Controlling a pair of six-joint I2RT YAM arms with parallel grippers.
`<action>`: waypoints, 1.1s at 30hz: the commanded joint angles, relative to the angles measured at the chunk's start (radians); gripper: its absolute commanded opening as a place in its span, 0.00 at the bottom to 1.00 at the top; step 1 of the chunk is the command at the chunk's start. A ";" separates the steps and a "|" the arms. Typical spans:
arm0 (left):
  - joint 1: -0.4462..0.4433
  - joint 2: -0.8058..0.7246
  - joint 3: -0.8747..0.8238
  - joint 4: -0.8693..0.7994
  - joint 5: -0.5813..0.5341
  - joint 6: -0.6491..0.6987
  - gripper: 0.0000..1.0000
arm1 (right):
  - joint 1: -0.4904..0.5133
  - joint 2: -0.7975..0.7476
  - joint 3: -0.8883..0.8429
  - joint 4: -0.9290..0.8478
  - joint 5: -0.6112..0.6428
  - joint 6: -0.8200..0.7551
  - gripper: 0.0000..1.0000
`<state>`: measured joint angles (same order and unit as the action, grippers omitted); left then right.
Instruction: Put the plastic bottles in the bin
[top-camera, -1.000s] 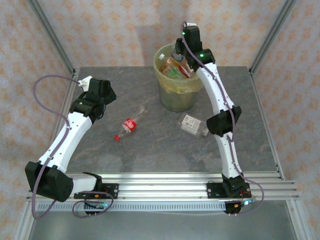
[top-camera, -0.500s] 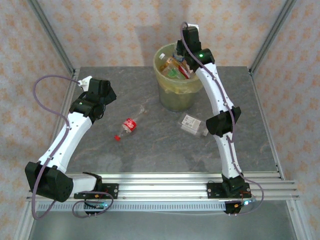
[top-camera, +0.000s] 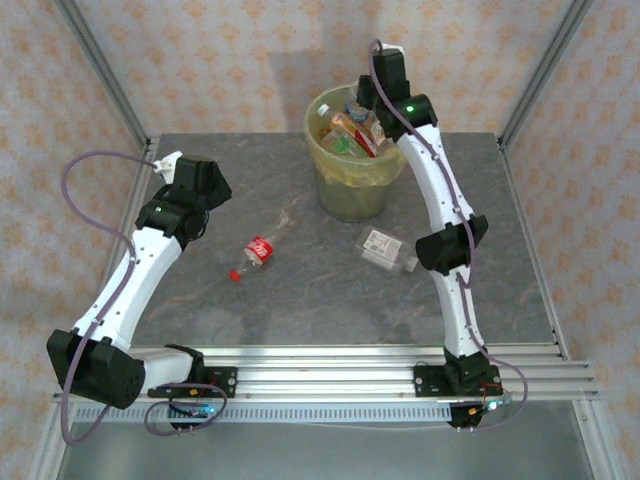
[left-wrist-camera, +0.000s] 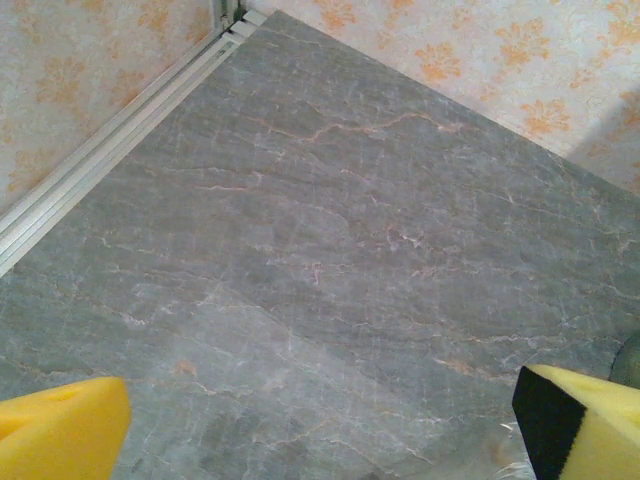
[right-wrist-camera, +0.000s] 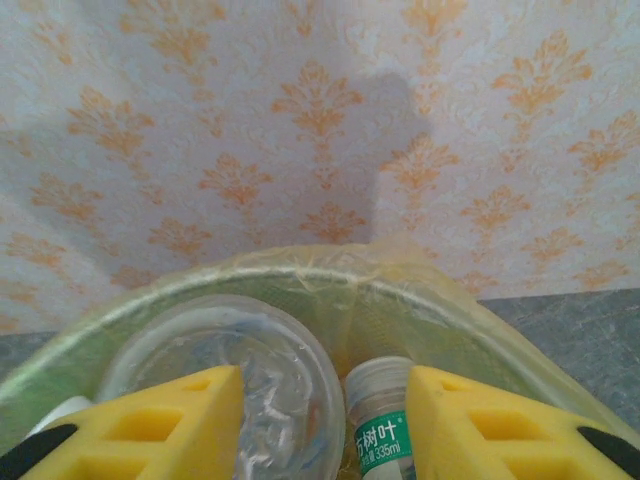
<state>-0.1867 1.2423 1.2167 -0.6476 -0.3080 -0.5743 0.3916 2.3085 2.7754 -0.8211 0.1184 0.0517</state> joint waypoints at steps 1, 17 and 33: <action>0.010 -0.028 0.004 -0.007 0.007 0.007 1.00 | -0.004 -0.134 0.029 -0.038 -0.044 0.003 0.49; 0.010 -0.048 -0.025 0.057 0.130 0.127 1.00 | -0.002 -0.906 -1.032 -0.078 -0.159 0.007 0.98; 0.010 0.016 -0.044 0.071 0.222 0.177 1.00 | -0.003 -0.956 -1.691 0.064 -0.210 -0.067 0.99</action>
<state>-0.1867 1.2491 1.1824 -0.5926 -0.1040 -0.4118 0.3916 1.3346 1.1057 -0.8597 -0.0795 0.0189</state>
